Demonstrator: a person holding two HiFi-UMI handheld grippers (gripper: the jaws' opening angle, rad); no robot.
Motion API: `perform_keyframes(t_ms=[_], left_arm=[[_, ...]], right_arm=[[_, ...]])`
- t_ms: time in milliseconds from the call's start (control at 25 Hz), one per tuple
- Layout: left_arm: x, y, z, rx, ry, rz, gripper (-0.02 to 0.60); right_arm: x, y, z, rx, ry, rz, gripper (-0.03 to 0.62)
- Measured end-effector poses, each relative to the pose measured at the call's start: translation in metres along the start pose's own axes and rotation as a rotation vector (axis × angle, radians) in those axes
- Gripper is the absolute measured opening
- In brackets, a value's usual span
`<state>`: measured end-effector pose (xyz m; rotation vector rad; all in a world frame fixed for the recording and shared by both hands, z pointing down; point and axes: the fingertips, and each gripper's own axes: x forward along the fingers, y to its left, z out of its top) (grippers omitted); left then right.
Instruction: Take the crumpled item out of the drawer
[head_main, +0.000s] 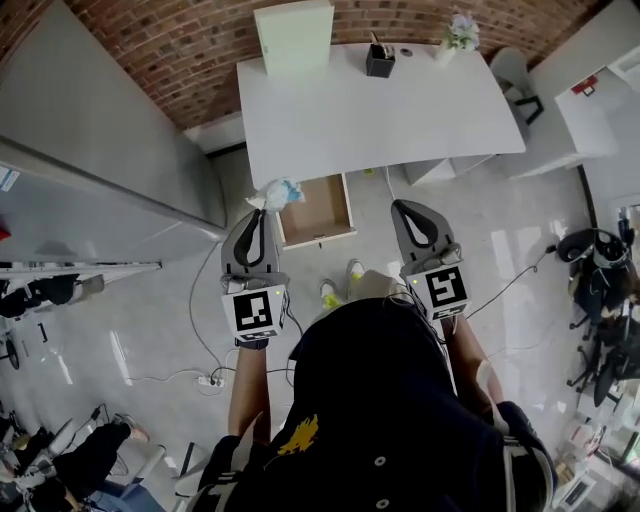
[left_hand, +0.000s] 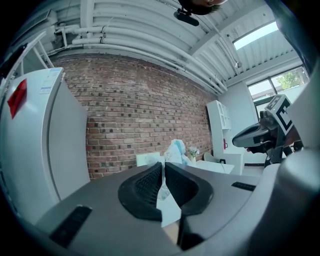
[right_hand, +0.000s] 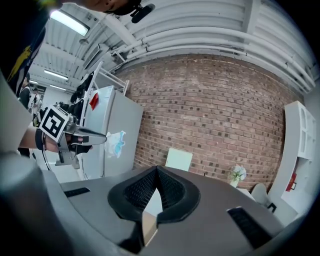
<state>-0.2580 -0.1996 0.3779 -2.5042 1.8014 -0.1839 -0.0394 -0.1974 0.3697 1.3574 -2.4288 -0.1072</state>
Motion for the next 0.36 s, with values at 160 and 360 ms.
perform_keyframes(t_ms=[160, 360], left_arm=[[-0.002, -0.007, -0.004, -0.022, -0.010, -0.008, 0.037], [-0.003, -0.025, -0.019, -0.043, 0.014, -0.033, 0.037]], right_arm=[[-0.009, 0.000, 0.005, -0.031, 0.011, 0.015, 0.025], [-0.027, -0.007, -0.014, 0.011, 0.095, -0.017, 0.025]])
